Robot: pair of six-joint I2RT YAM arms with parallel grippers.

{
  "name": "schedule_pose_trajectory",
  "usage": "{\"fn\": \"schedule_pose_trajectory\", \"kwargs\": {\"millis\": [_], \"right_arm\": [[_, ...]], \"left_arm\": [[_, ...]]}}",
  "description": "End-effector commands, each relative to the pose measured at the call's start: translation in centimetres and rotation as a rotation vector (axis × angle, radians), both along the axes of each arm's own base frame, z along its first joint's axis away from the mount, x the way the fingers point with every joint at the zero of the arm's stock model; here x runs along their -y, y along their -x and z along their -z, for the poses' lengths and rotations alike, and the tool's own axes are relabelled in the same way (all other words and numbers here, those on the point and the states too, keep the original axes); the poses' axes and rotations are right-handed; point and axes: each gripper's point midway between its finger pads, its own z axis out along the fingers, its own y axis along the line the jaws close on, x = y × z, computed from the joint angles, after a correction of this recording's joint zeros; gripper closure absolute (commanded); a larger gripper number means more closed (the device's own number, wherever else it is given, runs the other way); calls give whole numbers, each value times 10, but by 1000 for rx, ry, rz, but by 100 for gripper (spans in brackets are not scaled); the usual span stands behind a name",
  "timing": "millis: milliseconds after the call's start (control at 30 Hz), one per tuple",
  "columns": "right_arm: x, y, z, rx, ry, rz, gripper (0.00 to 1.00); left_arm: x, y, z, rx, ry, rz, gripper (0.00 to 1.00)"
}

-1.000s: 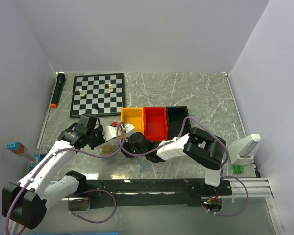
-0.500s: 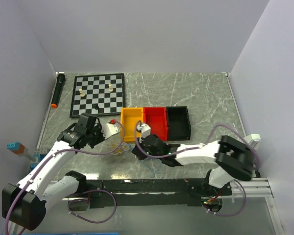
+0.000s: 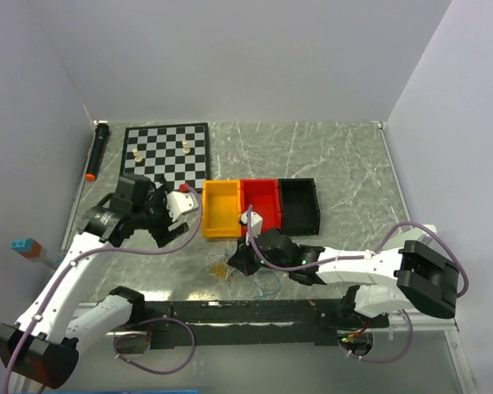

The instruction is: Untangle the cables

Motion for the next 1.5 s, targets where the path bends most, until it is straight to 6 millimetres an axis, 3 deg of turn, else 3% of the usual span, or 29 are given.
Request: {"fn": "schedule_pose_trajectory", "kwargs": {"millis": [0, 67, 167, 367, 767, 867, 1067, 1133, 1233, 1267, 1467], "right_arm": [[-20, 6, -22, 22, -55, -87, 100], [-26, 7, -27, 24, -68, -107, 100], [-36, 7, -38, 34, -93, -132, 100], [-54, 11, -70, 53, -175, -196, 100], [-78, 8, -86, 58, -219, -234, 100], [-79, 6, -90, 70, -224, -229, 100], [-80, 4, -93, 76, -233, -230, 100], [-80, 5, -94, 76, -235, -233, 100], [-76, 5, -90, 69, -224, -224, 100], [-73, 4, -88, 67, -217, -220, 100], [-51, 6, -46, 10, -128, -215, 100]], "left_arm": [[49, 41, -45, -118, 247, 238, 13], [59, 51, -46, -166, 308, 278, 14], [69, 62, -33, -234, 355, 319, 17], [71, 70, -3, -325, 357, 317, 21], [86, 70, -6, -372, 410, 373, 28], [86, 71, -2, -388, 393, 382, 36], [86, 73, 0, -394, 381, 401, 39], [87, 71, 0, -383, 380, 397, 53], [85, 65, -1, -348, 366, 380, 95], [83, 62, -1, -334, 356, 368, 99], [72, 56, 4, -267, 282, 348, 99]]}}
